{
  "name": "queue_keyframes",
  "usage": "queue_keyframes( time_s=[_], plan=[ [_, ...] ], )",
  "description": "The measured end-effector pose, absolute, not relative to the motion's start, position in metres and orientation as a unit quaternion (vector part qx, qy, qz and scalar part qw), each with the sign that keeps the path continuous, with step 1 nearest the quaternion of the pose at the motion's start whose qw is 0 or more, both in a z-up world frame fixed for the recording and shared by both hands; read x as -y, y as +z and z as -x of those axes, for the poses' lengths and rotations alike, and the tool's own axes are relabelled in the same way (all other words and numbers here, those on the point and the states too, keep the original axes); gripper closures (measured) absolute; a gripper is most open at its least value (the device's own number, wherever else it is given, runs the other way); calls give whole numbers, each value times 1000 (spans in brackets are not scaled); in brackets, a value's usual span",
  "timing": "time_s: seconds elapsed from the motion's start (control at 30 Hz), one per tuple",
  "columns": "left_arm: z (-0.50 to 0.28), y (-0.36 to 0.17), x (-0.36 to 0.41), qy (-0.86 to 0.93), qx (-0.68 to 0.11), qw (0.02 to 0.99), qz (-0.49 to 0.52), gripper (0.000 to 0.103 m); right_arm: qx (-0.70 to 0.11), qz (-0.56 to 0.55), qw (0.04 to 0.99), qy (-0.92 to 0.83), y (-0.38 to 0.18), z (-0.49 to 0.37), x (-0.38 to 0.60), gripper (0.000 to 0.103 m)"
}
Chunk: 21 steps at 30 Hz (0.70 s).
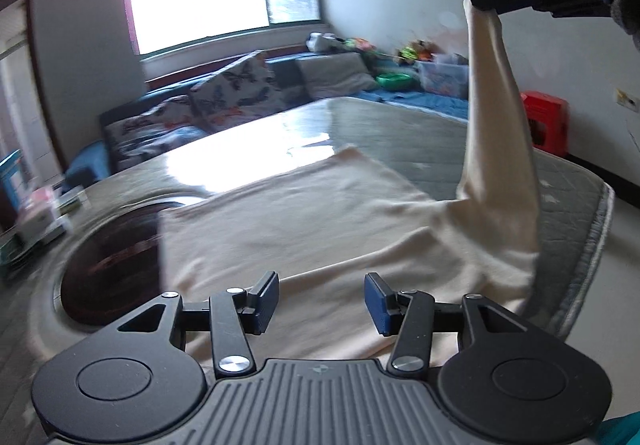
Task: Fold clothes
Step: 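Fold the lifted side over the body with the right gripper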
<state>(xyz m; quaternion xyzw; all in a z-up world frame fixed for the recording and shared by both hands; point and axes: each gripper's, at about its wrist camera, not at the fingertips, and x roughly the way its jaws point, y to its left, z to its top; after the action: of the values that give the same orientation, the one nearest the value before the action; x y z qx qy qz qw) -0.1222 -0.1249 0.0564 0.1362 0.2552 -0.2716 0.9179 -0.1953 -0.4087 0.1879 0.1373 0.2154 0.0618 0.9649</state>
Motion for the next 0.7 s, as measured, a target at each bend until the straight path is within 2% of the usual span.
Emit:
queue_keyframes(
  time_s=[0.17, 0.47, 0.7],
  plan=[
    [124, 59, 90, -232, -255, 932, -111, 52, -240, -95, 957, 132, 190, 161, 345, 99],
    [135, 52, 48, -184, -270, 941, -87, 52, -309, -45, 925, 218, 147, 124, 253, 99],
    [137, 55, 40, -171, -268, 944, -85, 52, -329, -29, 910, 251, 135, 128, 238, 94]
  ],
)
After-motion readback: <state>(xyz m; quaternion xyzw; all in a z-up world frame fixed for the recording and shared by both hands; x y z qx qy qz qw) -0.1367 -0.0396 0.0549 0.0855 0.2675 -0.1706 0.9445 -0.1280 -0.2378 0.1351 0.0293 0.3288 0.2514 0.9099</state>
